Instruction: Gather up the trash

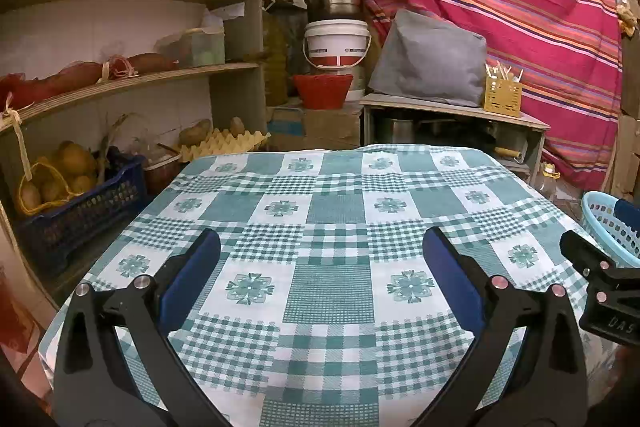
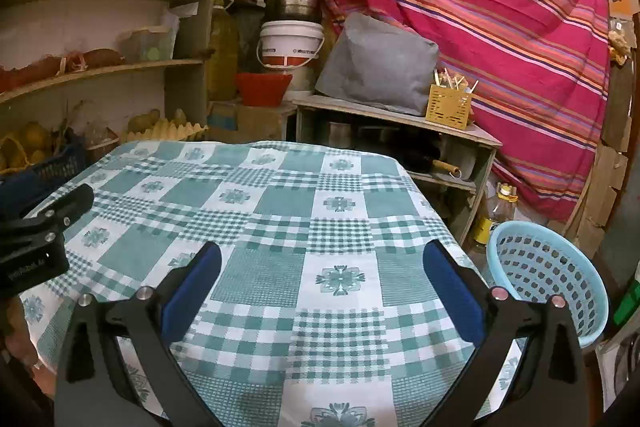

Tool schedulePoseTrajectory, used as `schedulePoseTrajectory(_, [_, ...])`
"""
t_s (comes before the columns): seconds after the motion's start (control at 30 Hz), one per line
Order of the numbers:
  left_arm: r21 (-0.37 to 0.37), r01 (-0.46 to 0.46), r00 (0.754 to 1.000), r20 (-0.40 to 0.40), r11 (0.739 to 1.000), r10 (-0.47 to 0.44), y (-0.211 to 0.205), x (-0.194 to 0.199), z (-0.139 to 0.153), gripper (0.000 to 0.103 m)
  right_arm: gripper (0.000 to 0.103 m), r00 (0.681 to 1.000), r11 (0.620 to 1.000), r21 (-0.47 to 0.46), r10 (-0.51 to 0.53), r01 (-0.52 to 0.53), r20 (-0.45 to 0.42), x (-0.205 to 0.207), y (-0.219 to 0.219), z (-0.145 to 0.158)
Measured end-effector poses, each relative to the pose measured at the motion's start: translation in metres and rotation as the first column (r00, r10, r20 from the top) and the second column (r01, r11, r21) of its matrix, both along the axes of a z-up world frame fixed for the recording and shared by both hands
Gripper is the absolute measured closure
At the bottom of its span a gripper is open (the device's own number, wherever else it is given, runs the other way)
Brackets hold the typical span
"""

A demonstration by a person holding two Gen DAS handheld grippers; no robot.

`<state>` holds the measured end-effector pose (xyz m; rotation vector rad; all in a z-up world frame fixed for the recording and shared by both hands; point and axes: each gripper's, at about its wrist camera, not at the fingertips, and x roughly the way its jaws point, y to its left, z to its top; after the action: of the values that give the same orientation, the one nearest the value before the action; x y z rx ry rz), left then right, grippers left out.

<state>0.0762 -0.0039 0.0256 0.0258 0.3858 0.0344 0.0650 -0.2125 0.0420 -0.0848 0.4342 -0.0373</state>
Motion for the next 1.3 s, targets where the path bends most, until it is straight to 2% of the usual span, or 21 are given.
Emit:
schedulePoseTrajectory(0.27, [0.027,-0.02,1.0,-0.004,0.999,0.02,0.0004,0.0004,-0.0016,0.005,0.005,1.0,1.0,0.001,0.004,-0.004,-0.003,0.0013,0.0049,-0.0021])
schedulePoseTrajectory(1.3, [0.017,-0.032,0.999,-0.014,0.999,0.032,0.008,0.0011,0.0003,0.005,0.005,1.0,1.0,0.009,-0.005,0.005,-0.013,0.005,0.0029,-0.0044])
